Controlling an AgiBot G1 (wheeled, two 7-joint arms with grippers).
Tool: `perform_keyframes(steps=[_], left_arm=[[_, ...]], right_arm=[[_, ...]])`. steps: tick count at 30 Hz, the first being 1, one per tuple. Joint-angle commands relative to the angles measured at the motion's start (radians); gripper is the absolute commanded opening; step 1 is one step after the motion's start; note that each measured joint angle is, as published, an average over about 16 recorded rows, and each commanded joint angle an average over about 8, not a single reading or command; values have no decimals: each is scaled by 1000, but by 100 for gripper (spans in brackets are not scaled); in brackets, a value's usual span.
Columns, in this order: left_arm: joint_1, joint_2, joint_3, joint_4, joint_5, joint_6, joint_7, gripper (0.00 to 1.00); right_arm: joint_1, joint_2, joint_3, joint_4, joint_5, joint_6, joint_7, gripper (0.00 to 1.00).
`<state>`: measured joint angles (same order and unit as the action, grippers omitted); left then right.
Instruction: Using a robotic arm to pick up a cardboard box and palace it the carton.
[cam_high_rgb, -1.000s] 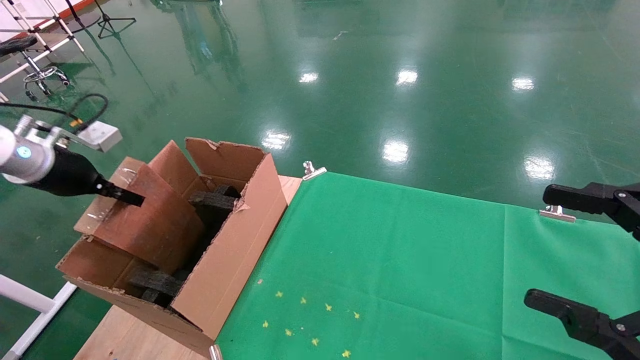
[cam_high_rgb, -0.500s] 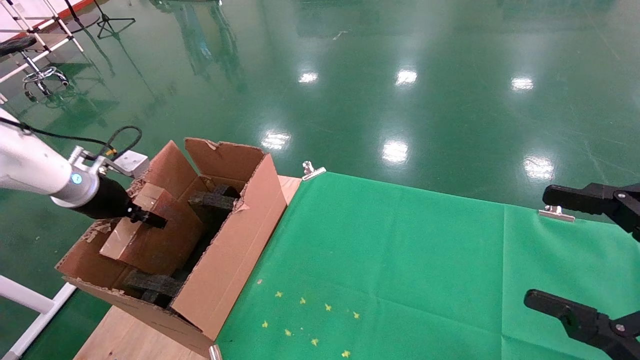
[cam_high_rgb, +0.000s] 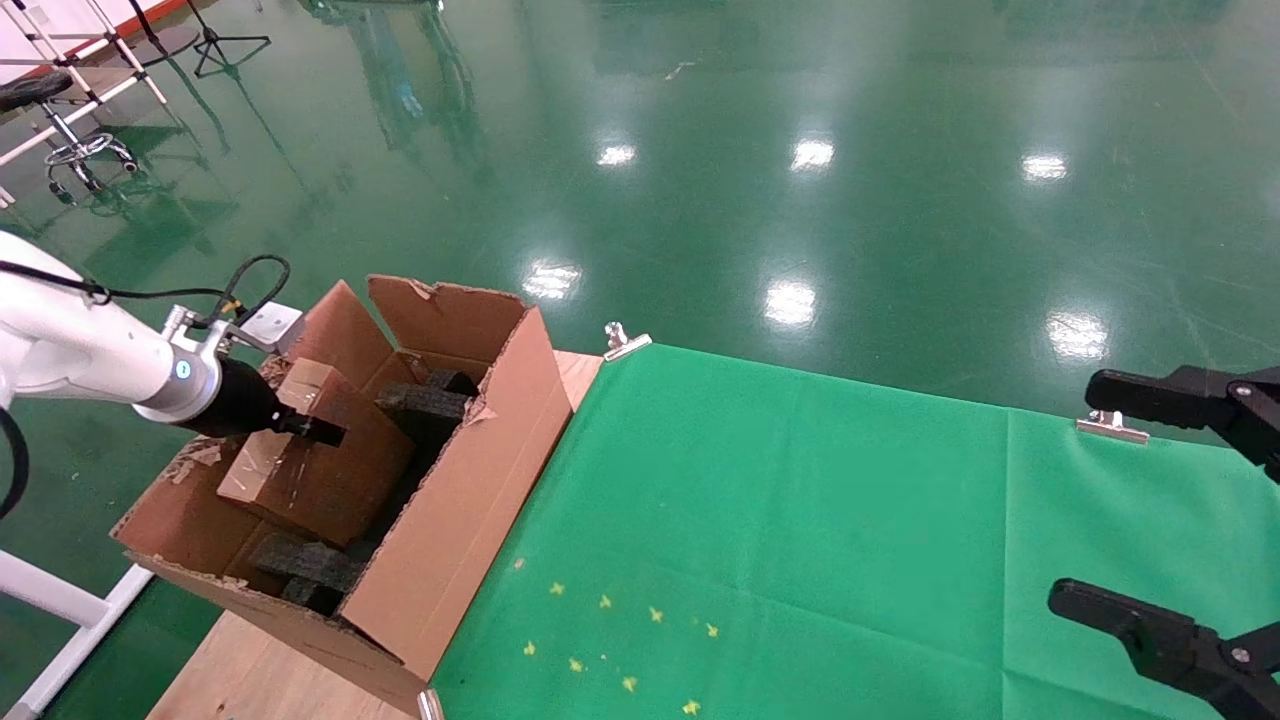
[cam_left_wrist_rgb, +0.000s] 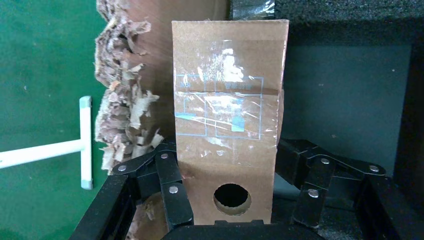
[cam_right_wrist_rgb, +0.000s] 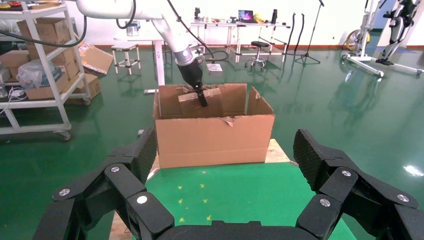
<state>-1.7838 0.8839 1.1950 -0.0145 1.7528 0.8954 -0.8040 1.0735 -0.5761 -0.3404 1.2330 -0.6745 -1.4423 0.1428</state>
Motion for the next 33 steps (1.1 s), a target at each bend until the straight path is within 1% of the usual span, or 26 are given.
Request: perform_keyframes(steps=[1,22,26,33], left_arm=[[1,0,0,0,-1,-3,0,100],[-17,-5,3,-14,5,14,3,100],[-56,-7,-4,-41,-3,18,14,100],[-172,-31,-21,-147,-23,72,18,100]], right_arm=[[0,0,0,0,0,0,0,100],[0,0,0,0,0,0,0,100],[0,0,0,0,0,0,0,100],[0,0,0,0,0,0,0,100]])
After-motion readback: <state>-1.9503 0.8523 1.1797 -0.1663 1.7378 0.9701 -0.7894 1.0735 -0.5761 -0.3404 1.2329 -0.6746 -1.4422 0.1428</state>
